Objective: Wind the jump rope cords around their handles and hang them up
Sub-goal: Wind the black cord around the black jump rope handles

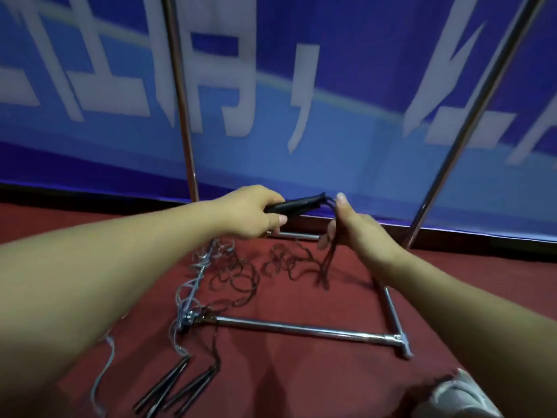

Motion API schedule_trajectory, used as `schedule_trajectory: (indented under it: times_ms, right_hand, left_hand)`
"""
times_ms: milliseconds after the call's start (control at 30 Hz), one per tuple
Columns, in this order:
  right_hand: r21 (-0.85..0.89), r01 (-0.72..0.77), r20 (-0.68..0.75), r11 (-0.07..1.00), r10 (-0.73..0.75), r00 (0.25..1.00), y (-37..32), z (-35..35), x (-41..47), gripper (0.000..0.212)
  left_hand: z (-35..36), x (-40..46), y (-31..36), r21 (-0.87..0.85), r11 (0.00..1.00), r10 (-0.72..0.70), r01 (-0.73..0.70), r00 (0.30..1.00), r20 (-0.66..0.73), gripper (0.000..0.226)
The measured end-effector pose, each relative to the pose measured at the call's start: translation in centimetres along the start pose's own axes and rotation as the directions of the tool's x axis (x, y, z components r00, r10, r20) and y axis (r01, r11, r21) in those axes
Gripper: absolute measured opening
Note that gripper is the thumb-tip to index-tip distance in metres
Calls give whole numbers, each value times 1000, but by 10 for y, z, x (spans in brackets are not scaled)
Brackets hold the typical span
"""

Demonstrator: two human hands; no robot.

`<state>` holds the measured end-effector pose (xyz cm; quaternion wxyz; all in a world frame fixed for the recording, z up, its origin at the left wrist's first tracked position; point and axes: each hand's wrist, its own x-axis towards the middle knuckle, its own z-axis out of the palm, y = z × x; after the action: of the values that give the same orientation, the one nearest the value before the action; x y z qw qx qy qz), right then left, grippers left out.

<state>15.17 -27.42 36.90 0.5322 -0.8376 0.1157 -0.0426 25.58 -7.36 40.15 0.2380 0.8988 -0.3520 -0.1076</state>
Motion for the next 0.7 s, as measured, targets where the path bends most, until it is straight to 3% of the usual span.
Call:
schedule_trajectory:
  times_ms: [100, 167, 267, 400, 533, 700]
  right_hand:
    - [102, 10, 7, 995, -11, 1000, -18, -17, -19, 49]
    - [218, -34, 20, 975, 31, 999, -12, -22, -37, 37]
    - [216, -148, 16, 965, 148, 989, -3, -35, -48, 34]
    - [249, -161, 3, 955, 166, 986, -3, -49, -52, 29]
    - [221, -174, -24, 960, 183, 983, -5, -37, -54, 22]
    - [312, -124, -91, 942, 160, 983, -14, -18, -43, 26]
  left_hand:
    - [5, -11, 15, -165, 986, -28, 19, 998, -50, 15]
    - [20, -27, 16, -261, 965, -24, 34, 999, 41, 15]
    - [23, -43, 14, -379, 923, -3, 69, 985, 171, 4]
    - [2, -46, 8, -602, 789, -102, 125, 992, 71, 18]
    - [0, -44, 5, -779, 606, -244, 164, 970, 14, 12]
    - [6, -37, 1, -790, 596, -244, 140, 970, -12, 18]
